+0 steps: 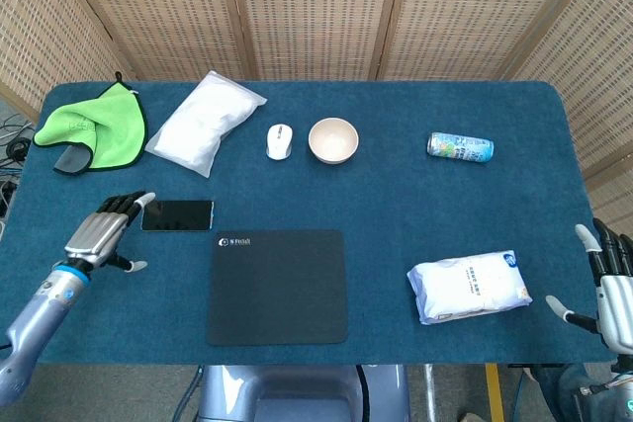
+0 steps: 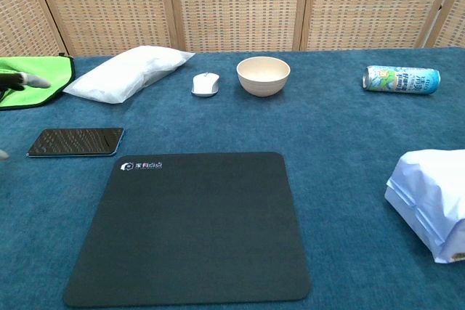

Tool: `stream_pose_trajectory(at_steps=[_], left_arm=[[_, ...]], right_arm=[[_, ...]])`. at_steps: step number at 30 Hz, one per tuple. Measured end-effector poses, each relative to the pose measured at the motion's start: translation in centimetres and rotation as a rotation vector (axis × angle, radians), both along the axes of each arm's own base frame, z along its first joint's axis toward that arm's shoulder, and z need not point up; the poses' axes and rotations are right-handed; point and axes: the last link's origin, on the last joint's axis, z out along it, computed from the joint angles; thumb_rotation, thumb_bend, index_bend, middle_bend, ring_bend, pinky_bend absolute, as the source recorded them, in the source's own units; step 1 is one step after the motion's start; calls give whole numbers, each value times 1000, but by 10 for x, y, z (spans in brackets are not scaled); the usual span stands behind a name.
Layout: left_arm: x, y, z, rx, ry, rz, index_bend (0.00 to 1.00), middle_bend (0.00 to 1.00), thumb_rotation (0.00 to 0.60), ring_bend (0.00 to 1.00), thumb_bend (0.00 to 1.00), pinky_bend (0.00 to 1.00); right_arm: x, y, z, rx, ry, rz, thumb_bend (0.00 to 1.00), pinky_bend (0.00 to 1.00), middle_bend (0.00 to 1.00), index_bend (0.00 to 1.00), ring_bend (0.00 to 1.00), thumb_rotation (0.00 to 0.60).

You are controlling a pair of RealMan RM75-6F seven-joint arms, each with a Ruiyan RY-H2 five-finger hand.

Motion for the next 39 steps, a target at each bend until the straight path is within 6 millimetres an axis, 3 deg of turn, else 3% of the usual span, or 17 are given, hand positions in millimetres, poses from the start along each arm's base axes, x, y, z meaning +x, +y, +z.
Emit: stream_pose_trajectory(at_steps=[8,13,20,39], left_arm=[[10,52,-44,-61,21,63,14,0,600,0,0,0],[20,68,-68,-87,34,77,118,0,600,0,8,0],[31,74,-90,-100,47,82,279,0,600,0,40,0],[37,81,-101,-21,76,98,281,0,600,0,58,0]], right_arm=[[-8,-7,0,3,-2,-38,0,0,0,0,0,600],[-11,-9,1,0,-7,-49,0,0,0,0,0,600],[-14,-10,3,-7,-17,-59,0,0,0,0,0,600],[-14,-10,5,-5,-26,-59,0,0,0,0,0,600]])
